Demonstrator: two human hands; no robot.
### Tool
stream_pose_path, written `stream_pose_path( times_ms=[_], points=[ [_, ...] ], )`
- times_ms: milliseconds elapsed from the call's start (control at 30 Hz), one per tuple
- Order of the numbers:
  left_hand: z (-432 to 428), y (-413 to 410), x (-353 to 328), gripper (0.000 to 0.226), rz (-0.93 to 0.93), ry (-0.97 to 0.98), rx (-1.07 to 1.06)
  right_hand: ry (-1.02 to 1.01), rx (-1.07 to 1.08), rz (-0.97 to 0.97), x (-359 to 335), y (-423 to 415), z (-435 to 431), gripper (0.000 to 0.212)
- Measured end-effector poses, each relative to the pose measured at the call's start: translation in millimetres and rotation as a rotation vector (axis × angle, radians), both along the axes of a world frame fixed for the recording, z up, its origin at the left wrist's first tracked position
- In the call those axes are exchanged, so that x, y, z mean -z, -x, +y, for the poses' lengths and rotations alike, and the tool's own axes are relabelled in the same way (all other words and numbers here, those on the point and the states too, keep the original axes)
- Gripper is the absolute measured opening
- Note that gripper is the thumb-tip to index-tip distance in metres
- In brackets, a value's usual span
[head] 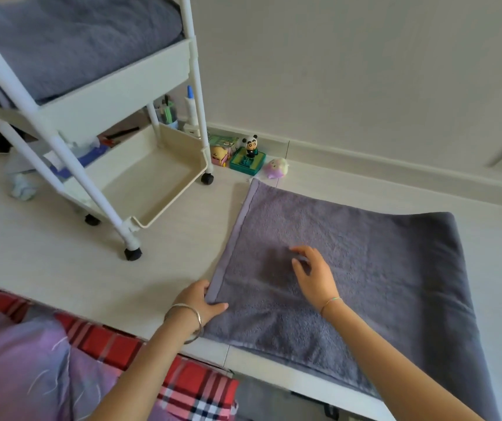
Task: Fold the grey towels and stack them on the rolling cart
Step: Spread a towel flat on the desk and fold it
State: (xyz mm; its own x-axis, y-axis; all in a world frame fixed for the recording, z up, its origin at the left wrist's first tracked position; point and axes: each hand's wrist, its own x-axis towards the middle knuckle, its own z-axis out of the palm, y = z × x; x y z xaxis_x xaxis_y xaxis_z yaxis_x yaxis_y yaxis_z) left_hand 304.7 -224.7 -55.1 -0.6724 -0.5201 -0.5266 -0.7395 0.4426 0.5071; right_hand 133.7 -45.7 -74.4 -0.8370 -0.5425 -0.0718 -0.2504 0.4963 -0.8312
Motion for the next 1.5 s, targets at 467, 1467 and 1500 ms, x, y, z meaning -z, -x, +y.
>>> stream_pose_path(
  times_ms=[467, 1467, 1500],
  points=[
    [117.1, 46.5, 40.9, 0.076, 0.135, 0.509, 0.635, -0.088, -0.046, 0.399, 18.3, -76.2, 119.1, 0.023],
    [122.2, 38.2, 29.1, 0.091, 0.140, 0.528, 0.592, -0.117, -0.260, 0.592, 11.8, -98.0, 149.0, 0.006],
    [127.0, 43.0, 26.6, 0.090, 0.150, 0.531, 0.598, -0.099, -0.192, 0.582, 11.9, -92.6, 147.4, 0.011]
  ],
)
